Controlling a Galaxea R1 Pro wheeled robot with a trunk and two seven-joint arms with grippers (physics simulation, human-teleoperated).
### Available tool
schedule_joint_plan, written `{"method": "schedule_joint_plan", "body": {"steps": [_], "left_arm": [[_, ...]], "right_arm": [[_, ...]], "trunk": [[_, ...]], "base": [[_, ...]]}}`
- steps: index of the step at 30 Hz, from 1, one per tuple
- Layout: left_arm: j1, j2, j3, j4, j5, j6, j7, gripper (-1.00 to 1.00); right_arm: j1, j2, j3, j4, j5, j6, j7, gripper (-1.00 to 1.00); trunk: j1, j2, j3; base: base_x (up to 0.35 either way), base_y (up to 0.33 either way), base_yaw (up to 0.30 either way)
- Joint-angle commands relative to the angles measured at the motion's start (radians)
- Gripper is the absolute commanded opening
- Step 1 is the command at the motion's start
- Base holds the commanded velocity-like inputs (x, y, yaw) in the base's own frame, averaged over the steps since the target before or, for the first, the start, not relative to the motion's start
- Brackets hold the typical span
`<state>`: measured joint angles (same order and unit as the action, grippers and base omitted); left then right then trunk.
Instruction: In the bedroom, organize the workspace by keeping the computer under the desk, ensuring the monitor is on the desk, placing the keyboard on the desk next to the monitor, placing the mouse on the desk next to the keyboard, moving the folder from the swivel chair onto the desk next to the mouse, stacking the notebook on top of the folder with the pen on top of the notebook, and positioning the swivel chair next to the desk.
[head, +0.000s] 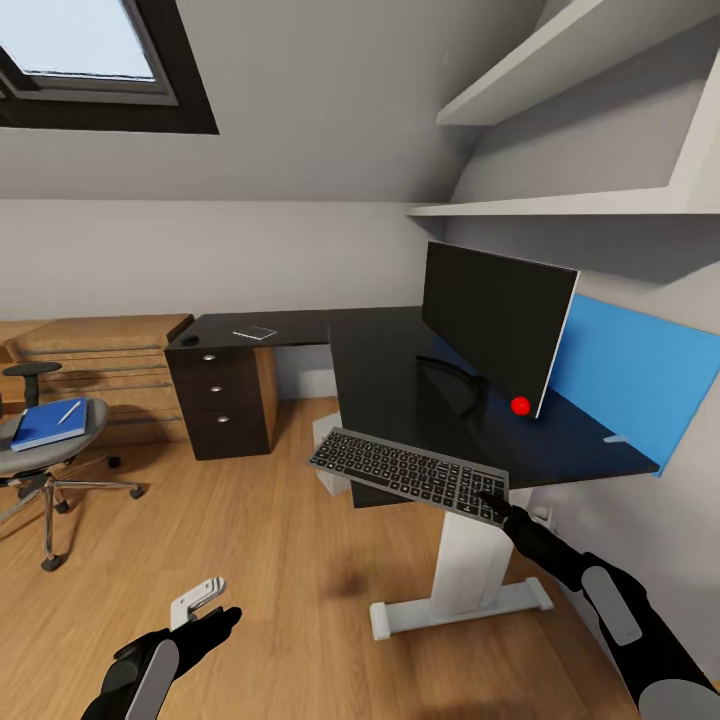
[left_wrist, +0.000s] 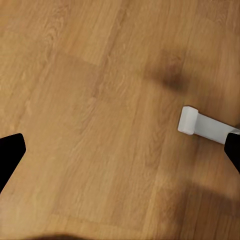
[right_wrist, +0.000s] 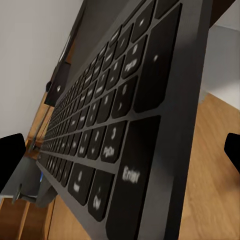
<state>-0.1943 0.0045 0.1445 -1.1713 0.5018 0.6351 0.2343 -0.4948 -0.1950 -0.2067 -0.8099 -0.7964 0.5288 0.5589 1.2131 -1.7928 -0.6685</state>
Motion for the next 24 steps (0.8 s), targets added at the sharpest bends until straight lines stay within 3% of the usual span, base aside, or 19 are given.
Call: {"method": "schedule_joint_plan", "body": {"steps": [1, 5, 6, 24], "left_arm": [[0.000, 0.000, 0.000, -0.001, 0.011, 0.004, 0.008, 1.00], [0.000, 0.000, 0.000, -0.001, 0.011, 0.004, 0.008, 1.00], [0.000, 0.000, 0.000, -0.001, 0.011, 0.004, 0.008, 1.00], [0.000, 0.000, 0.000, 0.021, 0.011, 0.003, 0.008, 1.00]], "right_arm": [[-0.001, 0.000, -0.002, 0.000, -0.006, 0.008, 0.000, 1.00], [-0.001, 0.000, -0.003, 0.000, -0.006, 0.009, 0.000, 1.00], [-0.001, 0.000, -0.002, 0.000, -0.006, 0.009, -0.001, -1.00], [-0.001, -0.001, -0.002, -0.001, -0.009, 0.010, 0.001, -1.00]], "trunk": [[0.000, 0.000, -0.001], [0.000, 0.000, -0.001], [0.000, 0.000, -0.001], [-0.004, 0.007, 0.002]], "base": [[0.000, 0.000, 0.000], [0.000, 0.000, 0.000], [0.000, 0.000, 0.000], [0.000, 0.000, 0.000]]}}
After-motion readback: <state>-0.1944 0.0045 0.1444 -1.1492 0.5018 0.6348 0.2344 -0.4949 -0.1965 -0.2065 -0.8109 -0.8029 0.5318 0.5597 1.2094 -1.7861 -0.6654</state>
